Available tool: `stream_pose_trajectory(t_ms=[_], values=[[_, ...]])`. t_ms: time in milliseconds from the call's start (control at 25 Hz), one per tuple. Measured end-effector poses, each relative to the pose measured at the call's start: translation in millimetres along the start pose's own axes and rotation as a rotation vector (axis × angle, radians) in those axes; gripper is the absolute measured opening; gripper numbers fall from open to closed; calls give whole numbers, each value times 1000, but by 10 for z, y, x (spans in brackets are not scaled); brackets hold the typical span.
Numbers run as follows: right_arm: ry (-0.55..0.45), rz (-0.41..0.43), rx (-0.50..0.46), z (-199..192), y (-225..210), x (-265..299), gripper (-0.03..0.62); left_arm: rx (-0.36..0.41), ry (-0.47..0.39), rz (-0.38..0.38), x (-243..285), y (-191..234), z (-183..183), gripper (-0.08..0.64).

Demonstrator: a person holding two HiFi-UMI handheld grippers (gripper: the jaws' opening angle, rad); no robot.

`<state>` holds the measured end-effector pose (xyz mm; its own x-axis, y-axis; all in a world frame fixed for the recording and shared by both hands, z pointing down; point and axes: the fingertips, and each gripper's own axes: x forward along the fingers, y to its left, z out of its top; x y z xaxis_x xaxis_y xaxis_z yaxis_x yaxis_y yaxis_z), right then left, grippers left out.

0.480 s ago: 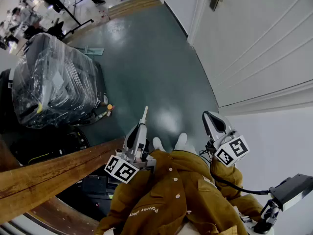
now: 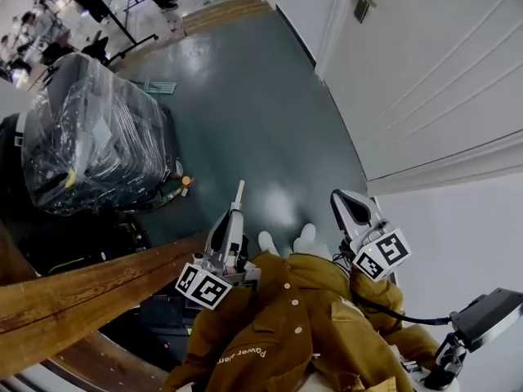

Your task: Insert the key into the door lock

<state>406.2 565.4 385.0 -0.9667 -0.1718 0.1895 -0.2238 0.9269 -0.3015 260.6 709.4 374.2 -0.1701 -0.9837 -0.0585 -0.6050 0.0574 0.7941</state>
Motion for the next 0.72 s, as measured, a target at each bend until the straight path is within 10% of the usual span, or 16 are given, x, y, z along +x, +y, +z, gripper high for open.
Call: stream_pose_trajectory(t_ms=[720], values=[[-33,-129,77,-116,125,442,8,-43,27,19,-247,439,416,25]])
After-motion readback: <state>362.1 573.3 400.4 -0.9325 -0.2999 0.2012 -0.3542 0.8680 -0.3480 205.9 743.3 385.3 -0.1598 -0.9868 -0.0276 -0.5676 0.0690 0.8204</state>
